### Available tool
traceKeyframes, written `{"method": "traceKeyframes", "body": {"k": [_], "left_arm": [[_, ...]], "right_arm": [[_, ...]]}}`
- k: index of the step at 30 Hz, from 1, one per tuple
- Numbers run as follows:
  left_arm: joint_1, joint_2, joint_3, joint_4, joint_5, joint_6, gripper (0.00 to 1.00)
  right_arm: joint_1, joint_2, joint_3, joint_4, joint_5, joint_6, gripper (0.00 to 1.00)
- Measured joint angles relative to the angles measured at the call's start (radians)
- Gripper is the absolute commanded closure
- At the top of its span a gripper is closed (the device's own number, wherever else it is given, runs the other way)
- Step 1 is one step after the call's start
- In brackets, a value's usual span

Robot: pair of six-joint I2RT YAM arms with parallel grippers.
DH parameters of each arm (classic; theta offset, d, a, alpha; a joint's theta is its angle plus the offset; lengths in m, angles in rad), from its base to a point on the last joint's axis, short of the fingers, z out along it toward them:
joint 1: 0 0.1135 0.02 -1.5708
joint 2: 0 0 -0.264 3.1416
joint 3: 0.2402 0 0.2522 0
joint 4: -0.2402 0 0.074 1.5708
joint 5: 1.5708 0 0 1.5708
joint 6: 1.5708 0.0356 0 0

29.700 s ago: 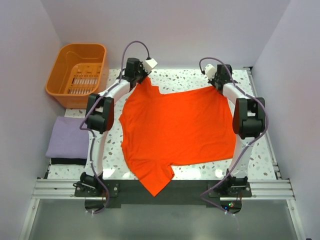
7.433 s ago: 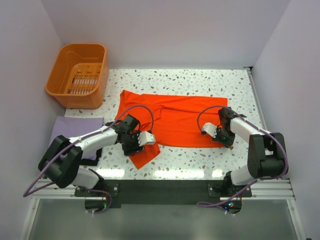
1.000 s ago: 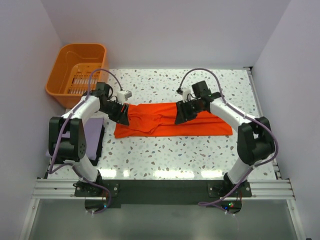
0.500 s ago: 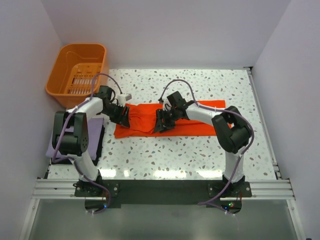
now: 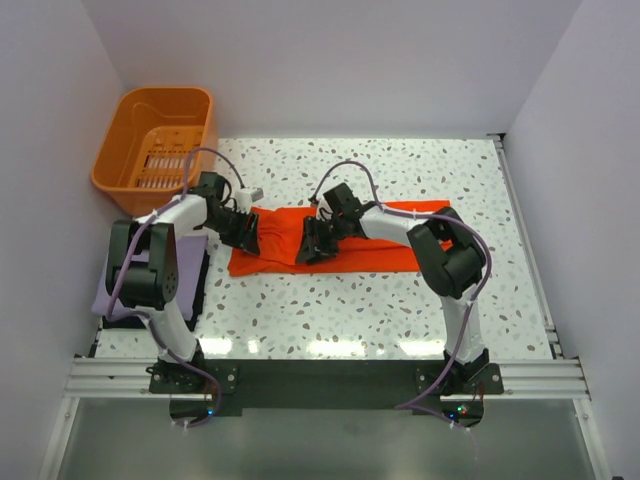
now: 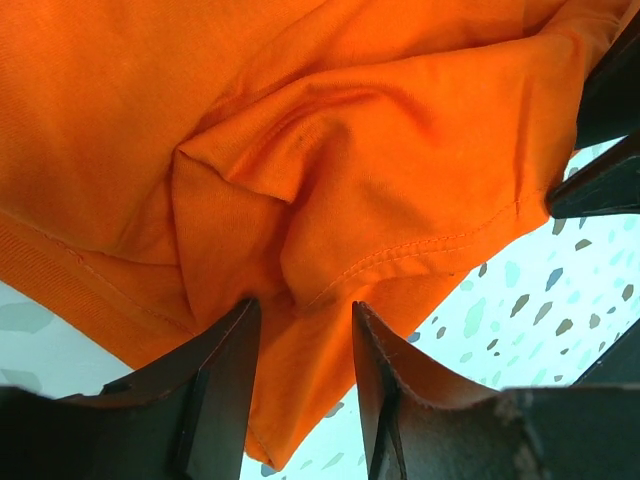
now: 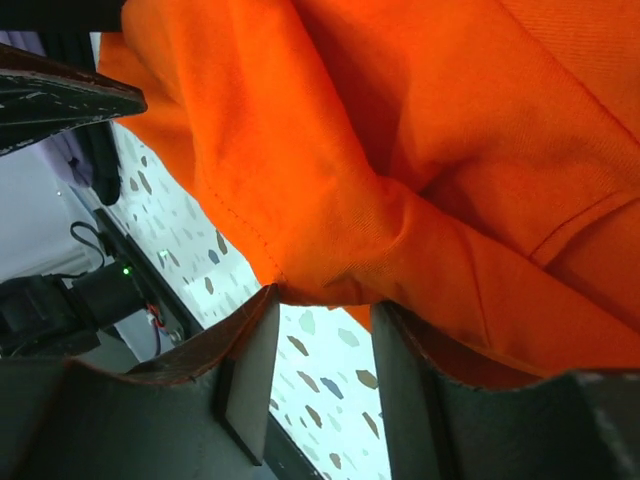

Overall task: Fold and stack the t-shirts
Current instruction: Fold the tshirt

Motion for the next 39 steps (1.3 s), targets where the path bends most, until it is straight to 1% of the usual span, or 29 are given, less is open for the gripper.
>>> {"method": "traceKeyframes", "body": {"k": [1,3,4,5,6,7,9,10,11,12,13,15,16,18,29,39], "left_arm": [[0.0,0.001,0.0,0.0,0.0,0.0,0.57],[-0.001,0.005,0.0,0.0,0.001,-0.001,0.6],[-0.002,0.007,0.0,0.0,0.001,-0.001,0.64],[-0.003,0.011,0.0,0.0,0.002,-0.002,0.66],[-0.005,0.014,0.0,-0.001,0.002,-0.002,0.69],[-0.006,0.017,0.0,-0.001,0.003,-0.003,0.73],[-0.009,0.019,0.0,-0.001,0.006,-0.005,0.76],[-0.01,0.02,0.001,-0.001,0.007,-0.006,0.8],[-0.011,0.021,0.003,-0.002,0.01,-0.009,0.82],[-0.011,0.022,0.005,-0.003,0.014,-0.01,0.85],[-0.011,0.023,0.008,-0.005,0.018,-0.012,0.9],[-0.011,0.023,0.016,-0.008,0.025,-0.018,0.94],[-0.012,0.023,0.02,-0.009,0.028,-0.018,0.98],[-0.012,0.023,0.035,-0.012,0.037,-0.019,1.0],[-0.013,0.041,0.175,-0.013,0.081,-0.045,1.0],[-0.014,0.161,0.274,0.005,0.093,-0.107,1.0]], "right_arm": [[0.0,0.006,0.0,0.0,-0.003,0.005,0.58],[0.0,0.011,0.0,0.0,-0.005,0.012,0.65],[0.001,0.011,0.0,0.0,-0.005,0.014,0.67],[0.001,0.011,0.0,0.0,-0.006,0.016,0.72],[0.001,0.011,0.001,0.0,-0.008,0.018,0.74],[0.001,0.011,0.002,0.0,-0.009,0.017,0.79],[0.001,0.011,0.003,-0.002,-0.011,0.017,0.84],[0.0,0.011,0.005,-0.002,-0.012,0.016,0.87],[0.0,0.011,0.009,-0.004,-0.013,0.013,0.92],[0.0,0.011,0.013,-0.004,-0.016,0.011,0.95],[0.0,0.011,0.018,-0.005,-0.02,0.009,1.0],[-0.005,0.011,0.031,-0.008,-0.026,0.003,1.0],[-0.006,0.011,0.037,-0.01,-0.027,0.002,1.0],[-0.014,0.011,0.05,-0.014,-0.028,-0.001,1.0],[-0.103,0.032,0.163,-0.033,-0.031,-0.052,1.0],[-0.149,0.148,0.269,-0.076,-0.038,-0.118,1.0]]}}
